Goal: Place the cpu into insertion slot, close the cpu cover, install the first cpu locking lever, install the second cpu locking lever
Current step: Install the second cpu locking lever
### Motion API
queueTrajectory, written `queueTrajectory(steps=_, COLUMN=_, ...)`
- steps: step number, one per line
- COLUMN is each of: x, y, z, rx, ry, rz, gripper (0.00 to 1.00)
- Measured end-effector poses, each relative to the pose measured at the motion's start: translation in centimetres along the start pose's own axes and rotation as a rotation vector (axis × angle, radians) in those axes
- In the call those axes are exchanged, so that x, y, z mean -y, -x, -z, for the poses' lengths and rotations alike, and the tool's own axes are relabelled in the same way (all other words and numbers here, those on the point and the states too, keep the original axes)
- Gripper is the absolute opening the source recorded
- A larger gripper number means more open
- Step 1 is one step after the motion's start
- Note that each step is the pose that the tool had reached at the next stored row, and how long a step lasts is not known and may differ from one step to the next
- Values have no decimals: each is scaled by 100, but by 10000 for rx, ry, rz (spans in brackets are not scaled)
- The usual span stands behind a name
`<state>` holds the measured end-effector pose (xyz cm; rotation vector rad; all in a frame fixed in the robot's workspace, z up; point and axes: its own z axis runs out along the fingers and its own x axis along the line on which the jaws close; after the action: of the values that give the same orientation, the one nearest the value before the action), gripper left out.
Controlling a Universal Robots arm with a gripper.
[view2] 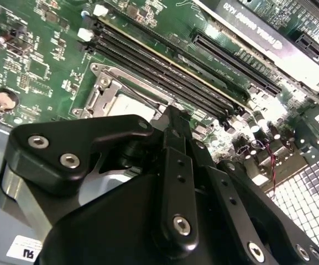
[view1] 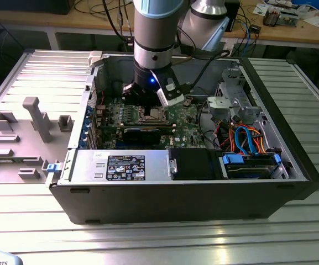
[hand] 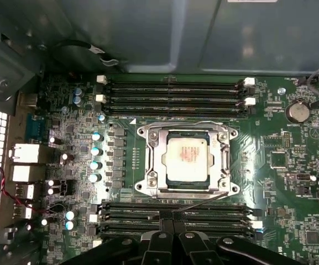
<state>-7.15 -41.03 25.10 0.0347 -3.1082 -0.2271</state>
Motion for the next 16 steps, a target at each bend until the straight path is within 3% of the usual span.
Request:
queueTrajectory(steps=4, x=13, y=-40, z=-94, rx=-2, ry=32, rz=11, gripper=11)
queueTrajectory(steps=8, x=21, y=-63, z=-143, rx=-6, ry=103, rz=49, gripper=11)
queueTrajectory(steps=16, x=73, y=-98, z=-207, rx=-4, ry=601, rz=108, gripper=11)
